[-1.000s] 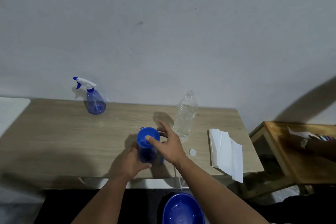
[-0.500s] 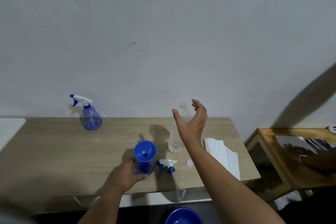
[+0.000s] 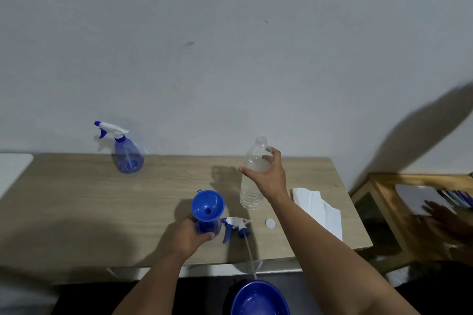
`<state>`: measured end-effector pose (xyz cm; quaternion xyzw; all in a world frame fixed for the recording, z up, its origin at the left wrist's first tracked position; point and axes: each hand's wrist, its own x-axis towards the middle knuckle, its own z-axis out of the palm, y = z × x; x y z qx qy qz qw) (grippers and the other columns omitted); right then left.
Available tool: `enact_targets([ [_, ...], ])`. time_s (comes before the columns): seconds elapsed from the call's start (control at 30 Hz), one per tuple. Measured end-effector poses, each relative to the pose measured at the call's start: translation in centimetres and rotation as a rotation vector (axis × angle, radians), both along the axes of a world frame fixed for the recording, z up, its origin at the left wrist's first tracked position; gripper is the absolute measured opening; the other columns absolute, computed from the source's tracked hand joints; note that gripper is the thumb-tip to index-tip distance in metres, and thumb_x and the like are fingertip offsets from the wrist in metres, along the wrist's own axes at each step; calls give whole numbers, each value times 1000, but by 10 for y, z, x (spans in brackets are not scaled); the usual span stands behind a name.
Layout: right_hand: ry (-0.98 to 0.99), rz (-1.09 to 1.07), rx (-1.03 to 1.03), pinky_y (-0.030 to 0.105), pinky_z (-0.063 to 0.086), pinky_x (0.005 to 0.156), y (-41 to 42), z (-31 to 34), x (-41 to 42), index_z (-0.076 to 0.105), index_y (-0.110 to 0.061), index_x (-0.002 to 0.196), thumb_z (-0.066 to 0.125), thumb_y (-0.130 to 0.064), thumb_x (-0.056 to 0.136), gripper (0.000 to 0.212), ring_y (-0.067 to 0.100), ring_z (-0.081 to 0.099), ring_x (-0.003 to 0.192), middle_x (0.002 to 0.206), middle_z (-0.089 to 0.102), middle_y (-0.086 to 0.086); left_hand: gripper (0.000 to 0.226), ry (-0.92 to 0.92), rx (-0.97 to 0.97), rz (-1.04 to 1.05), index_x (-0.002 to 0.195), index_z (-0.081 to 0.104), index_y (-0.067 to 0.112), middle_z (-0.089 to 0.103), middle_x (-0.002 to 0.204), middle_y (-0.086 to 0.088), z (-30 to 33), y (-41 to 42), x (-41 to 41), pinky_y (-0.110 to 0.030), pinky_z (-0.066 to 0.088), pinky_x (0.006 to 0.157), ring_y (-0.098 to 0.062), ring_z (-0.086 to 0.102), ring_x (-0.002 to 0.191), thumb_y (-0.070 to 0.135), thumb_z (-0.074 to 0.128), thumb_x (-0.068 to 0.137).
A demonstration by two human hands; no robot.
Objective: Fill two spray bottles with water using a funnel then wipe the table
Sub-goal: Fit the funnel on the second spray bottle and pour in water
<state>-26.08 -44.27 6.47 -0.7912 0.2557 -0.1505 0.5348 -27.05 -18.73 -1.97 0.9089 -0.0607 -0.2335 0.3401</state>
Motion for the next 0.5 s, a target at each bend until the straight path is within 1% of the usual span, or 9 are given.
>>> enact_targets([
  [0.07,-6,6,-5,33,48,103,-1,-5,1,40,-38,144,100,-53,60,104,14,55,123,137,57,-10,36,0,-12,7,98,62,29,65,72,19,1,-2,1,-8,35,54,8,58,66,40,87,74],
  [0.13,5,7,6,30,45,103,-3,-11,0,42,-36,143,100,-50,62,100,12,53,126,137,55,-13,40,8,-33,8,105,64,23,65,76,18,0,-4,2,-6,38,55,8,57,68,34,88,75],
  [0.2,38,14,21,32,47,102,-5,-18,-3,45,-35,140,99,-48,63,95,14,53,125,135,56,-11,46,19,-61,23,109,65,18,68,81,13,2,-5,2,-5,40,57,6,60,72,31,90,72],
  [0.3,45,8,21,35,52,97,-3,-26,-9,47,-33,137,97,-42,67,85,18,59,119,126,61,-8,57,8,-77,38,111,64,26,72,87,12,9,0,1,-11,43,64,4,64,78,43,92,64],
  [0.33,27,-1,22,34,52,96,-2,-27,-10,48,-33,135,95,-40,69,81,19,61,117,124,62,-9,60,-8,-93,39,112,62,30,72,89,14,13,2,0,-13,43,66,5,63,80,44,92,62],
  [0.4,-13,-28,33,33,51,94,0,-29,-13,50,-33,132,93,-37,72,74,19,62,117,123,63,-10,70,-26,-159,38,119,56,35,69,101,17,19,5,-3,-10,41,69,7,60,86,40,94,61],
  [0.43,-28,-48,38,33,51,94,2,-30,-15,50,-33,131,92,-36,73,72,19,61,117,122,63,-11,76,-47,-182,33,124,53,37,67,108,19,21,8,-5,-11,41,73,7,60,91,44,94,60],
  [0.5,-59,-83,38,35,52,96,5,-31,-21,49,-34,131,91,-35,75,70,19,60,119,125,62,-10,89,-78,-190,30,131,51,41,64,120,23,26,13,-9,-19,43,81,3,59,104,58,92,54],
])
